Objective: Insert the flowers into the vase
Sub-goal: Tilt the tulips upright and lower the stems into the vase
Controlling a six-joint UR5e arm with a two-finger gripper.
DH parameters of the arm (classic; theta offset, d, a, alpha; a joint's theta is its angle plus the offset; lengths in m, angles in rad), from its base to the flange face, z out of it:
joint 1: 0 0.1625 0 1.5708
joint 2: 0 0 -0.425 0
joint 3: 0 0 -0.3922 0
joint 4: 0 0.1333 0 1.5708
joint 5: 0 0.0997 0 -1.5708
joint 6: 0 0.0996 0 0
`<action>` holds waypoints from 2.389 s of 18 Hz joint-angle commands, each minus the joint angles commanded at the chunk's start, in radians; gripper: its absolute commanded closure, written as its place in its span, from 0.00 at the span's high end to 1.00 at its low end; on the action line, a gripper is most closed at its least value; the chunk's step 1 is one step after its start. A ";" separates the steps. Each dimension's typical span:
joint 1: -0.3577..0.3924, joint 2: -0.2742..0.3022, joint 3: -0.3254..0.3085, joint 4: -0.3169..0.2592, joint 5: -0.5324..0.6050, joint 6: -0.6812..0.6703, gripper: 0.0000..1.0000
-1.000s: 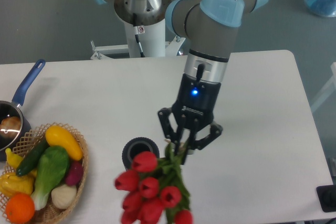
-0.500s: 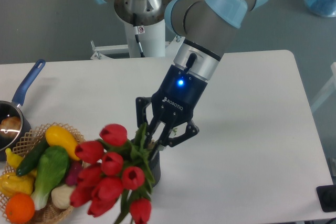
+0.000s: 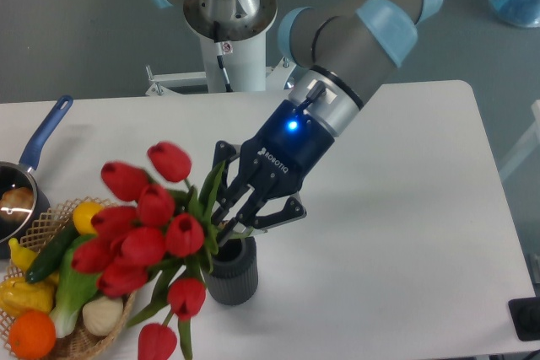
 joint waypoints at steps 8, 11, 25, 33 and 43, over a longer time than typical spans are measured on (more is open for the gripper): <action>0.051 -0.038 -0.135 -0.002 -0.277 0.182 0.21; 0.054 -0.040 -0.140 -0.002 -0.301 0.186 0.18; 0.032 -0.089 -0.166 -0.002 -0.390 0.282 0.15; 0.029 -0.110 -0.212 -0.002 -0.430 0.371 0.14; 0.031 -0.112 -0.235 -0.003 -0.436 0.373 0.15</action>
